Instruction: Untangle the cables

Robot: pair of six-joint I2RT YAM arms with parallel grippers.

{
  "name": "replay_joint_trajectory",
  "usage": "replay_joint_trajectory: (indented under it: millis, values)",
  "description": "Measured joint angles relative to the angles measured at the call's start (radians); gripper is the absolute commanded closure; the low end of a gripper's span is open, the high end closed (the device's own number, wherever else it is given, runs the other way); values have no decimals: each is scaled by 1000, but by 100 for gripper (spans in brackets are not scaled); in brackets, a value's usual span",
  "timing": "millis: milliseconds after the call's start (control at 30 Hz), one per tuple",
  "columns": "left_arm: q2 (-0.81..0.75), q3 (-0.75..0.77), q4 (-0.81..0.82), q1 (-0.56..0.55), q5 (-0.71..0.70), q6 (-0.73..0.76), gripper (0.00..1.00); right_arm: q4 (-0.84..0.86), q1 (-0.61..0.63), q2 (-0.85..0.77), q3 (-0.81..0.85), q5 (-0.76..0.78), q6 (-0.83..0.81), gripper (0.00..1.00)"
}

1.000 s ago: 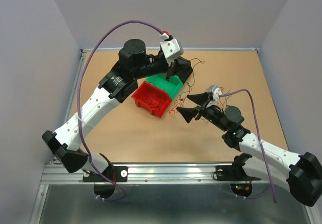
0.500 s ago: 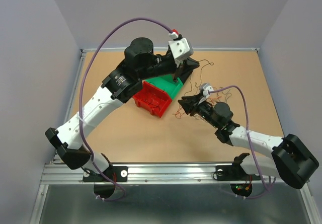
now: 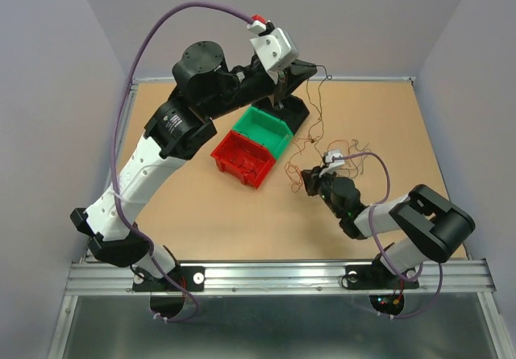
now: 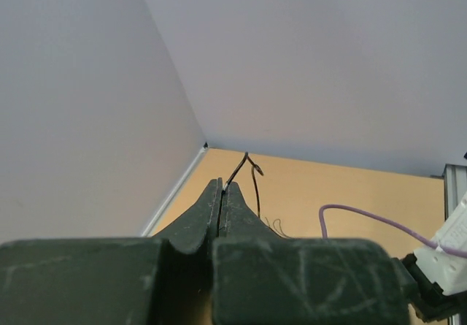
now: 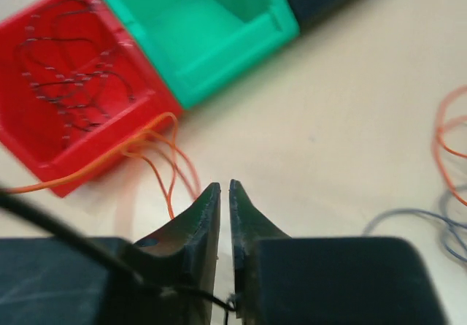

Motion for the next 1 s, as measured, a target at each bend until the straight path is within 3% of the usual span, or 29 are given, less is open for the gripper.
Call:
replay_joint_trajectory:
  millis: [100, 300, 333, 367, 433, 467, 600, 667, 833, 1000]
  values:
    - [0, 3, 5, -2, -35, 0, 100, 22, -2, 19, -32, 99, 40, 99]
    - [8, 2, 6, -2, -176, 0, 100, 62, -11, 19, -64, 256, 117, 99]
    - [9, 2, 7, -2, -206, 0, 100, 66, -15, 19, -71, 283, 132, 96]
    - [10, 2, 10, -2, -239, 0, 100, 71, -17, 18, -79, 303, 142, 80]
    - [10, 2, 13, -2, -272, 0, 100, 74, -22, 9, -101, 347, 172, 60]
    - [10, 2, 13, -2, -277, 0, 100, 73, -26, -7, -116, 356, 175, 45]
    - [10, 2, 15, -2, -259, 0, 100, 70, -31, -142, -164, 328, 172, 21]
    - [11, 0, 16, -2, -243, 0, 100, 78, -31, -238, -180, 264, 154, 15]
    - [11, -24, 27, -5, -214, -8, 100, 79, -33, -448, -209, 71, 98, 15]
    - [13, -29, 28, -16, -201, -25, 100, 59, -33, -512, -188, -94, 40, 17]
